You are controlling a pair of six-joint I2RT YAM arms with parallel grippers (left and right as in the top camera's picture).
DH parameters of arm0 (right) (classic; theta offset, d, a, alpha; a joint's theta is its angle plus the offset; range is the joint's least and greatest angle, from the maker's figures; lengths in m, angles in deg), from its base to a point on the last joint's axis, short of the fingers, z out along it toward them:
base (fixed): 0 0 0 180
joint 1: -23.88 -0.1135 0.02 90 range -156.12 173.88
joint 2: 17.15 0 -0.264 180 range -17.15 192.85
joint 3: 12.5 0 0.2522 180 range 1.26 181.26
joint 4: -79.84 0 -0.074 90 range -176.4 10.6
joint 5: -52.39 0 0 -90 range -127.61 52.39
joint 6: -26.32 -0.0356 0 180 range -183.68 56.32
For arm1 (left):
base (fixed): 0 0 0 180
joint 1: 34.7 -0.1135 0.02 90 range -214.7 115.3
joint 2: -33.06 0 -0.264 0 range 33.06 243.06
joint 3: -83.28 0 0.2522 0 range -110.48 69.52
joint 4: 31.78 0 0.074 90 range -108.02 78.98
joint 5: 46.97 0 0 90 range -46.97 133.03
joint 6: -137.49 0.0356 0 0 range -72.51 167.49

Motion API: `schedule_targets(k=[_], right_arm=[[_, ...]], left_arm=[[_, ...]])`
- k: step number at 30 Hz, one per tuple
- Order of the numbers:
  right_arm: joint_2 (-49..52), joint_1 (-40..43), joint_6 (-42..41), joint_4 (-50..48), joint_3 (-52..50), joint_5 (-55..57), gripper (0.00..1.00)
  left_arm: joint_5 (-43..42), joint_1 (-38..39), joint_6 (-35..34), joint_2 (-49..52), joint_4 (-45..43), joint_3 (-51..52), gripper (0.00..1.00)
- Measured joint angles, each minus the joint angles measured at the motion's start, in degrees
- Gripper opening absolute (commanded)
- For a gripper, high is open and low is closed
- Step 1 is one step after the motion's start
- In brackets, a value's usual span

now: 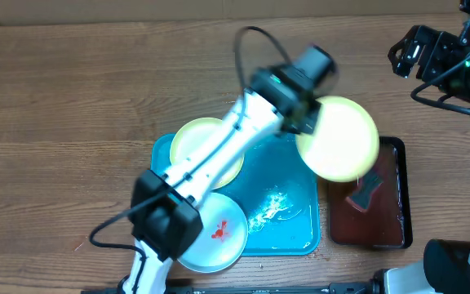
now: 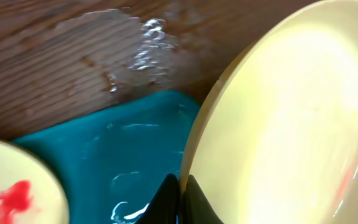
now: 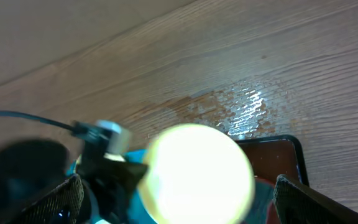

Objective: Clean dirty plates on tray and stack at the side
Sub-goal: 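Swing the held yellow plate leftward and lower it onto the table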

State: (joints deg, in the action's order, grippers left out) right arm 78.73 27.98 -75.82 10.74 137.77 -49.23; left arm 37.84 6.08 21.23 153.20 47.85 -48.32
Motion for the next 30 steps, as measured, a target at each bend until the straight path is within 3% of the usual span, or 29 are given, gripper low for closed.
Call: schedule_targets(k=[11, 23, 30], right_arm=[[0.04, 0.00, 0.00, -0.04, 0.00, 0.00, 1.00], [0.09, 0.00, -0.02, 0.00, 0.00, 0.00, 1.00], [0.09, 0.00, -0.02, 0.02, 0.00, -0.72, 1.00]], left_arm=[[-4.04, -15.19, -3.72, -2.36, 1.18, 3.45, 0.05], [-8.17, -34.12, -5.60, -24.85, -14.45, 38.10, 0.05], [-12.50, -53.81, -6.84, -32.37, -19.45, 53.00, 0.04]])
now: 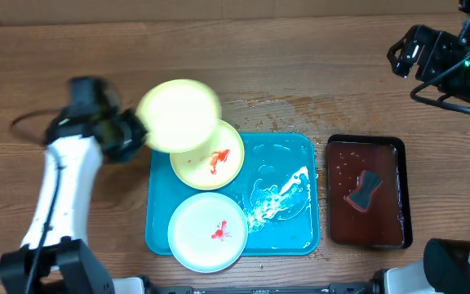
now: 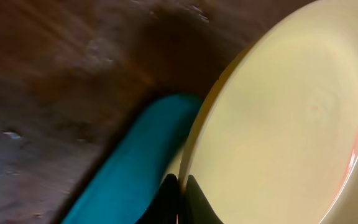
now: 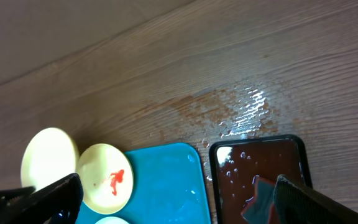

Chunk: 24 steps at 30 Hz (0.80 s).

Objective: Clean dirty plates on tray and stack at the side
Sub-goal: 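Swing the held yellow plate leftward and lower it onto the table, then release the plate and reach the left gripper to the upper yellow plate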

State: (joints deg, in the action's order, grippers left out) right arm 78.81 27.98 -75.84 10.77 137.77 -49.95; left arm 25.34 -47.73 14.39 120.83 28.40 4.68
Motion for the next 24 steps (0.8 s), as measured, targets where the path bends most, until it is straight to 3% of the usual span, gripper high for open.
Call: schedule_targets(k=[5, 10, 17, 24], right_arm=[[0.00, 0.00, 0.00, 0.00, 0.00, -0.74, 1.00], [0.02, 0.00, 0.00, -0.02, 0.00, -0.85, 1.00], [0.15, 0.00, 0.02, 0.00, 0.00, -0.96, 1.00], [0.22, 0.00, 0.20, 0.00, 0.00, -0.96, 1.00]], left_arm=[[-1.90, -15.72, 1.44, -0.35, -0.81, 4.22, 0.04], [0.28, -25.09, 3.52, -0.35, -0.20, 4.61, 0.04], [9.25, -26.69, 2.73, 1.07, 1.60, 5.66, 0.04], [11.93, -26.71, 1.25, 9.29, -1.66, 9.35, 0.08]])
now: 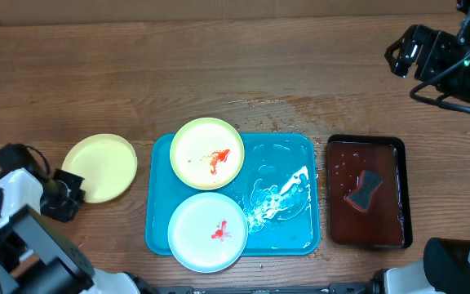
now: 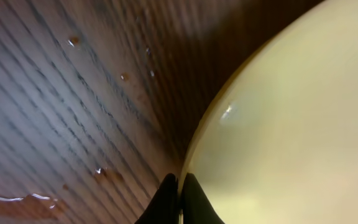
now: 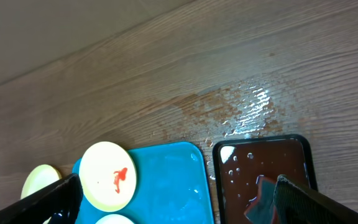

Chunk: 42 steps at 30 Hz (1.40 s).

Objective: Clean dirty plates on tray and stack at the side
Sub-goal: 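Release the plate and reach the left gripper to the upper yellow plate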

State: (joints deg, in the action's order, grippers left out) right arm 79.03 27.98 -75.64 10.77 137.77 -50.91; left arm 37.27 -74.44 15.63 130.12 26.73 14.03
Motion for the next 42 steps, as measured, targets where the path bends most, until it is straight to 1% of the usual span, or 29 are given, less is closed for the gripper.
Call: schedule_targets(k=[2, 3, 4, 5, 7, 11, 14, 18, 21, 23, 25, 27, 29, 30, 31, 34, 36, 38, 40, 42], right_arm=[[0.00, 0.00, 0.02, 0.02, 0.00, 0.00, 1.00], [0.00, 0.00, 0.07, -0.02, 0.00, 0.00, 1.00], [0.00, 0.00, 0.20, 0.00, 0.00, 0.00, 1.00], [0.00, 0.00, 0.26, 0.00, 0.00, 0.00, 1.00], [0.00, 0.00, 0.42, 0.00, 0.00, 0.00, 1.00], [0.00, 0.00, 0.63, 0.00, 0.00, 0.00, 1.00], [0.00, 0.00, 0.68, 0.02, 0.00, 0.00, 1.00], [0.00, 0.00, 0.70, 0.00, 0.00, 0.00, 1.00], [0.00, 0.00, 0.76, 0.02, 0.00, 0.02, 1.00], [0.00, 0.00, 0.90, 0.00, 0.00, -0.02, 1.00], [0.00, 0.00, 1.05, -0.02, 0.00, -0.02, 1.00], [0.00, 0.00, 1.09, 0.00, 0.00, -0.11, 1.00], [0.02, 0.00, 1.16, -0.02, 0.00, -0.72, 1.00], [0.09, 0.00, 1.29, -0.02, 0.00, -1.25, 1.00], [0.20, 0.00, 1.31, 0.00, 0.00, -1.73, 1.00], [0.87, 0.00, 1.55, 0.02, -0.02, -3.04, 1.00], [1.36, 0.00, 1.60, 0.00, -0.22, -3.50, 1.00], [1.62, 0.00, 1.95, -0.04, -0.81, -4.02, 1.00], [1.73, 0.00, 2.32, 0.00, -1.46, -4.70, 1.00], [1.73, 0.00, 2.62, 0.00, -2.36, -5.27, 1.00]], left_arm=[[0.02, 0.00, -0.09, 1.81, -0.07, 0.22, 0.23], [0.07, 0.00, -0.42, 2.36, -0.04, 0.28, 0.35], [0.24, 0.00, -0.35, 2.62, 0.00, 0.44, 0.44], [0.33, 0.00, -0.52, 2.62, 0.17, 0.48, 0.50], [0.46, 0.00, -0.76, 2.60, 0.42, 0.48, 0.57], [0.52, 0.00, -0.92, 1.16, 2.67, 0.50, 0.59], [0.57, 0.00, -1.27, -2.51, 4.85, 0.50, 0.59], [0.81, 0.00, -1.75, -11.39, 8.35, 0.50, 0.60], [0.63, 0.02, -1.33, -19.71, 9.40, 0.50, 0.61], [-0.13, 0.42, 0.24, -24.46, 9.05, 0.48, 0.63], [-2.05, 1.99, 3.28, -28.48, 7.87, 0.48, 0.66], [-3.87, 5.01, 6.51, -30.82, 6.80, 0.48, 0.69], [-5.51, 9.79, 10.08, -31.17, 5.14, 0.48, 0.75], [-6.01, 12.48, 11.61, -30.71, 4.20, 0.48, 0.80], [-6.43, 15.58, 13.44, -29.94, 3.02, 0.48, 0.83], [-7.67, 24.79, 19.19, -26.23, -0.96, 0.48, 0.87], [-8.46, 30.93, 23.50, -22.67, -3.91, 0.48, 0.97], [-8.87, 36.30, 27.69, -19.02, -6.49, 0.50, 1.00], [-8.87, 40.72, 31.67, -15.28, -8.96, 0.48, 1.00], [-8.13, 43.67, 35.08, -11.72, -9.44, 0.33, 0.97]])
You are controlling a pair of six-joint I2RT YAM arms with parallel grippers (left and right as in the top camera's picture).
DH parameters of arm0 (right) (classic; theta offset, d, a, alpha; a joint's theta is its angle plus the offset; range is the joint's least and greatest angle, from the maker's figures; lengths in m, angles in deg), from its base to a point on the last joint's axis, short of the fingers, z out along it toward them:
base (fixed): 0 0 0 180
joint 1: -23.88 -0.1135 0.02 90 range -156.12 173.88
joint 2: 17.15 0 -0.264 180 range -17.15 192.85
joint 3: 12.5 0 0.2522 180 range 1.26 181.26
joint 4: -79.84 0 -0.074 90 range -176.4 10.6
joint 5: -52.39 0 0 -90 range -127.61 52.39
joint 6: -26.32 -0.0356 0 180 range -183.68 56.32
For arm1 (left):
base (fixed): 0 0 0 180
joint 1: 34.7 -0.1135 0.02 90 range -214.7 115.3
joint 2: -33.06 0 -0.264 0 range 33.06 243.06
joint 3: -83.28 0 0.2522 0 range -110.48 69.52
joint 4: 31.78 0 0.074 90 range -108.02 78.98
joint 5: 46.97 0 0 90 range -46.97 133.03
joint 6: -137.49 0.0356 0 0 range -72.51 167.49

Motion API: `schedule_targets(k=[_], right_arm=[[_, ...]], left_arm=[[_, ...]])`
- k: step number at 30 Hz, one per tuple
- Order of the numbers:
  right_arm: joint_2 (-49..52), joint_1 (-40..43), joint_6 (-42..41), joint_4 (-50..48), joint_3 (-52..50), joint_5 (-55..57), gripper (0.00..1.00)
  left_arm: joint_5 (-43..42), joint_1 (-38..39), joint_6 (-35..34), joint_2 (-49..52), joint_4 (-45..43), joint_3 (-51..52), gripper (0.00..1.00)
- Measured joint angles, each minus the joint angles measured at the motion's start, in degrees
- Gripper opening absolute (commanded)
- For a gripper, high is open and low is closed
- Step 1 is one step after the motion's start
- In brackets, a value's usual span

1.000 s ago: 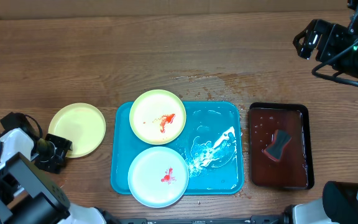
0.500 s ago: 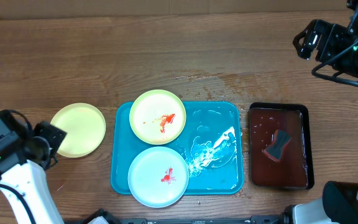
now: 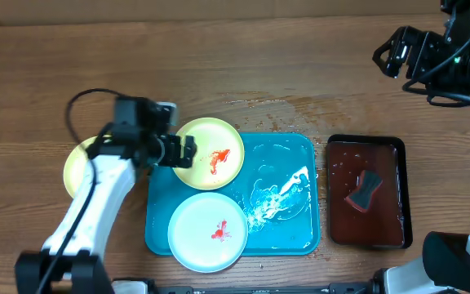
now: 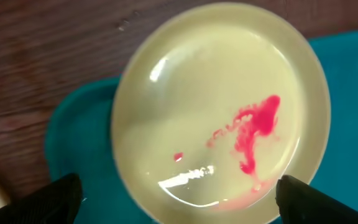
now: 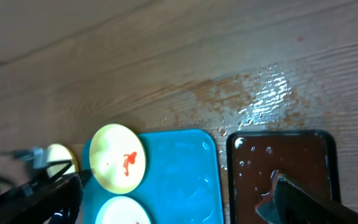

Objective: Clean dirty plates on tray and stack at the side
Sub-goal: 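Release the plate and reach the left gripper to the upper yellow plate, then grasp the upper yellow plate rim and drag it rightward on the tray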

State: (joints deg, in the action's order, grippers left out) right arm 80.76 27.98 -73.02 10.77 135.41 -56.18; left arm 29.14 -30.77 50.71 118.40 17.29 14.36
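A yellow plate [image 3: 210,153] with a red smear lies at the back of the teal tray [image 3: 284,163]. A white plate [image 3: 206,231] with a red spot lies in front of it. My left gripper [image 3: 188,152] is open at the yellow plate's left rim; in the left wrist view that plate [image 4: 222,124] fills the frame between the spread fingertips [image 4: 61,193]. A clean yellow plate [image 3: 73,171] rests on the table left of the tray, partly under my left arm. My right gripper [image 3: 388,55] is open, high at the back right.
A dark tray [image 3: 364,140] of brownish water holds a grey sponge [image 3: 365,190] right of the teal tray. Water and foam [image 3: 280,196] lie on the teal tray's right half. Wet patches mark the table behind the trays [image 5: 266,96].
My left gripper was shut on the clean yellow plate lying on the table at the left. It has let go and now stands open at the stained yellow plate on the tray.
My left gripper held a clean yellow plate over the tray's right side, near the sponge tray. Then it held it above the tray's back left corner, then down on the table at the left. Now the plate lies there free and the gripper is at the stained yellow plate.
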Motion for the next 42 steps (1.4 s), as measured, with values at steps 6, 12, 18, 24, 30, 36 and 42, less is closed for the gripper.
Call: schedule_targets(k=[6, 12, 18, 24, 30, 36, 42], right_arm=[[0.09, 0.00, 0.81, 0.02, -2.54, -0.79, 1.00], [0.15, 0.00, 1.46, 0.02, -2.60, -1.09, 1.00], [0.15, 0.00, 1.57, 0.00, -2.60, -1.64, 1.00], [0.15, 0.00, 1.68, 0.02, -2.60, -2.03, 1.00], [0.15, 0.00, 1.68, 0.02, -2.60, -2.10, 1.00], [0.15, 0.00, 1.66, 0.00, -2.60, -2.97, 1.00], [0.15, 0.00, 1.68, 0.00, -2.60, -3.65, 1.00]], left_arm=[[4.09, 2.32, 4.46, 9.84, 1.09, -3.76, 0.96], [6.86, 1.20, 6.47, 12.00, 0.79, -8.28, 1.00], [7.30, 1.18, 7.98, 13.05, 0.63, -10.25, 0.98], [5.77, 1.18, 8.92, 17.84, 0.66, -10.25, 0.90], [4.26, 1.18, 9.03, 18.45, -0.42, -10.27, 0.77], [2.05, 1.31, 8.96, 18.51, -0.87, -10.27, 0.75], [1.62, 1.36, 8.39, 18.78, -0.72, -10.27, 0.44]])
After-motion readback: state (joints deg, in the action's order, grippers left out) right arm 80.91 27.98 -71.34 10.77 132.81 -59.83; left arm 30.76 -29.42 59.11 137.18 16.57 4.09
